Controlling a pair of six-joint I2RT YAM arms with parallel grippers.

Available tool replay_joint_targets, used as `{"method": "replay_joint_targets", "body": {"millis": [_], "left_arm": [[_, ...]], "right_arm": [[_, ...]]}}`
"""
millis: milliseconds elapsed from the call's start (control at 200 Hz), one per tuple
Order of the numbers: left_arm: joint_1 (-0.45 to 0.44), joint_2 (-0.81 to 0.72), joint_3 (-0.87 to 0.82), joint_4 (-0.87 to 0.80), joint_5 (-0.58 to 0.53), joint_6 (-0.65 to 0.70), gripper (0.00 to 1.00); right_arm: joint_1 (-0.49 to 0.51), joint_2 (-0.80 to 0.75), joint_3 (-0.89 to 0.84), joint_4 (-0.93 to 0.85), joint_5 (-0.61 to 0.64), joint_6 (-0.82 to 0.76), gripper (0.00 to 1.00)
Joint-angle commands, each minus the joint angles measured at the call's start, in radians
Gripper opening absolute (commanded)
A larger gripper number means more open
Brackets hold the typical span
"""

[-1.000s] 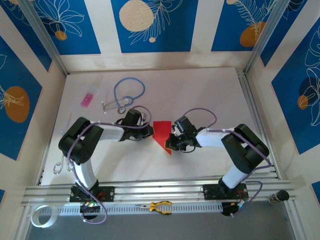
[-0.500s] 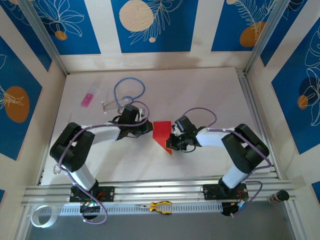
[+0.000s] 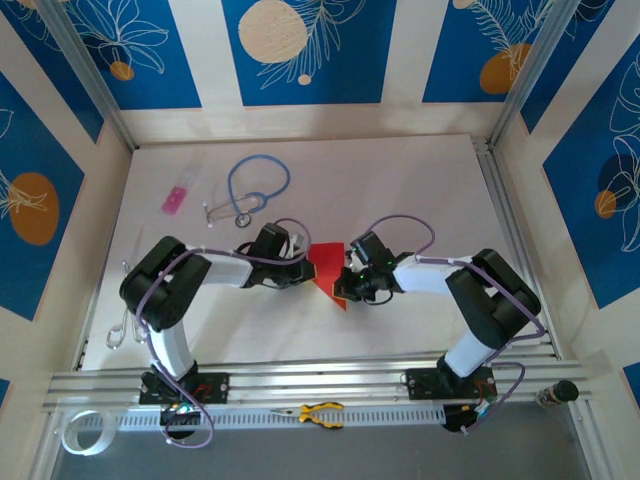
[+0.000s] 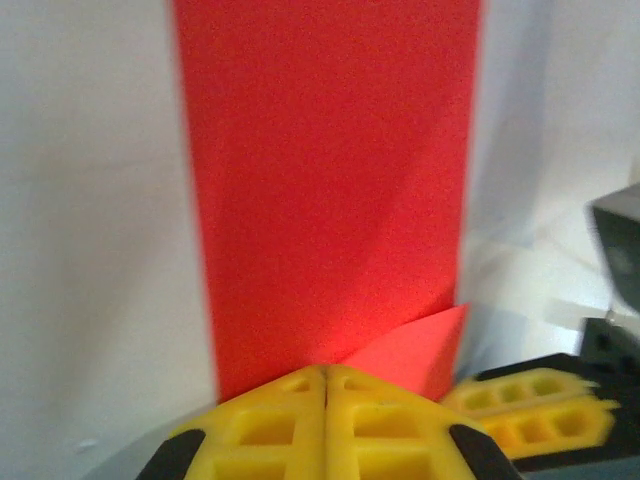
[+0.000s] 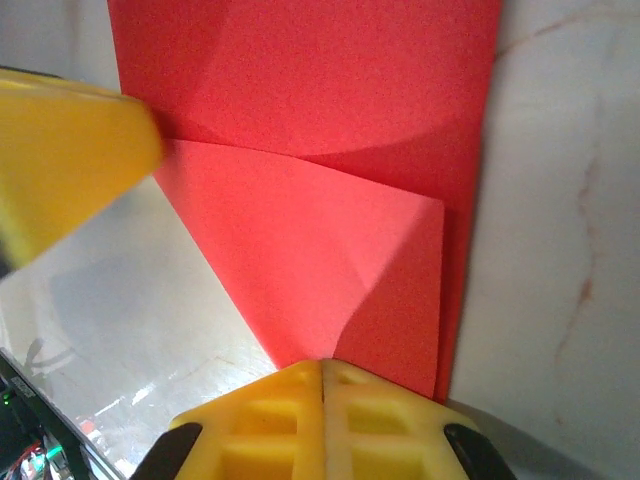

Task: Fold a paper plane with a square sheet of paper (pick it up from the middle)

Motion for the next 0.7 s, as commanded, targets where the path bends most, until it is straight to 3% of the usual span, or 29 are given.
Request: {"method": "replay_joint_targets", "body": {"millis": [0, 190, 445, 695], "left_arm": [[-0.006, 0.038, -0.021, -0.015, -0.026, -0.005, 0.0], [-0.006, 0.016, -0.032, -0.072, -0.066, 0.016, 0.0], [-0.005, 0.029, -0.026, -0.071, -0.048, 0.021, 0.0], [-0.006, 0.026, -0.027, -0.078, -0.056, 0.022, 0.0]], "right_arm": [[-0.006, -0.021, 0.03, -0.108, 0.023, -0.035, 0.04], [0.01, -0.056, 0.068, -0.056, -0.033, -0.017, 0.07], [0.032, 0.071, 0.136, 0.023, -0.106, 0.009, 0.09], [0.048, 0.131, 0.152, -0.035, -0.031, -0.013, 0.09]]}}
